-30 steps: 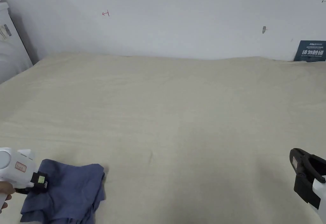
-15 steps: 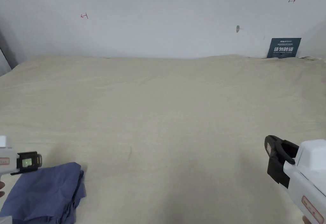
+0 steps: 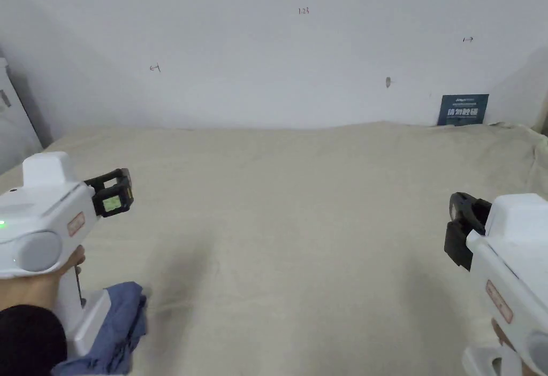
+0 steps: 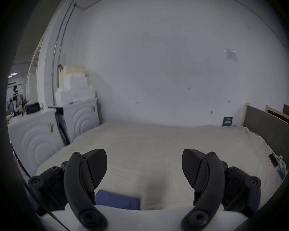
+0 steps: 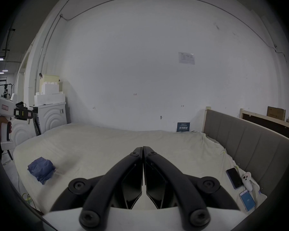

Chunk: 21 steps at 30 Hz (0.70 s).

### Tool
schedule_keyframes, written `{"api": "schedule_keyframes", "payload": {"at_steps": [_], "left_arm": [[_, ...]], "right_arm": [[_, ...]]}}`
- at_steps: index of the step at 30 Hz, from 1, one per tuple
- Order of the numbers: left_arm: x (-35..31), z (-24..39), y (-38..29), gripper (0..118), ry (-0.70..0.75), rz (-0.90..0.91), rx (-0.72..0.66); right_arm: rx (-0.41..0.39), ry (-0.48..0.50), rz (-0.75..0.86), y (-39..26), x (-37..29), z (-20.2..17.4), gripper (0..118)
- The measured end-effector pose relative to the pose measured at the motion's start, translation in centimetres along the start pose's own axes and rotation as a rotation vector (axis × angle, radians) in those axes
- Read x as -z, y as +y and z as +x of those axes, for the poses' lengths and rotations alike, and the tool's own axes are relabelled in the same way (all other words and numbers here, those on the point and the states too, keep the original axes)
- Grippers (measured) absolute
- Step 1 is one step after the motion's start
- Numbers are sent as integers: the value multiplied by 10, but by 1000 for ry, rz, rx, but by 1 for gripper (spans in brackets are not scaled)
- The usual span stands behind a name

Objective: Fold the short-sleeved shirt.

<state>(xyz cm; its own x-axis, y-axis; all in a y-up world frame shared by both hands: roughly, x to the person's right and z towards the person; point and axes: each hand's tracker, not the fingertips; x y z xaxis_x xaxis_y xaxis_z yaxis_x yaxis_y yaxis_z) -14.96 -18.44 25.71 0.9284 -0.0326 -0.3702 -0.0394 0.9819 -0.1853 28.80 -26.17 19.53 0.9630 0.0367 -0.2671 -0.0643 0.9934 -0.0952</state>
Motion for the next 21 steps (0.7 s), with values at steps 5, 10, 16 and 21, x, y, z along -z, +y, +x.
{"api": "schedule_keyframes", "payload": {"at_steps": [5, 10, 16, 21], "left_arm": [[-23, 53, -7, 87, -28, 119, 67], [-40, 96, -26, 54, -72, 206, 89], [-51, 124, -57, 2, -102, 260, 49], [-56, 136, -74, 0, -132, 236, 7]], "right_arm": [[1, -18, 29, 2, 0, 1, 0], [5, -28, 49, -3, 1, 0, 0], [-5, -46, 64, -11, 4, -2, 0], [-17, -61, 73, -18, 8, -2, 0]]}}
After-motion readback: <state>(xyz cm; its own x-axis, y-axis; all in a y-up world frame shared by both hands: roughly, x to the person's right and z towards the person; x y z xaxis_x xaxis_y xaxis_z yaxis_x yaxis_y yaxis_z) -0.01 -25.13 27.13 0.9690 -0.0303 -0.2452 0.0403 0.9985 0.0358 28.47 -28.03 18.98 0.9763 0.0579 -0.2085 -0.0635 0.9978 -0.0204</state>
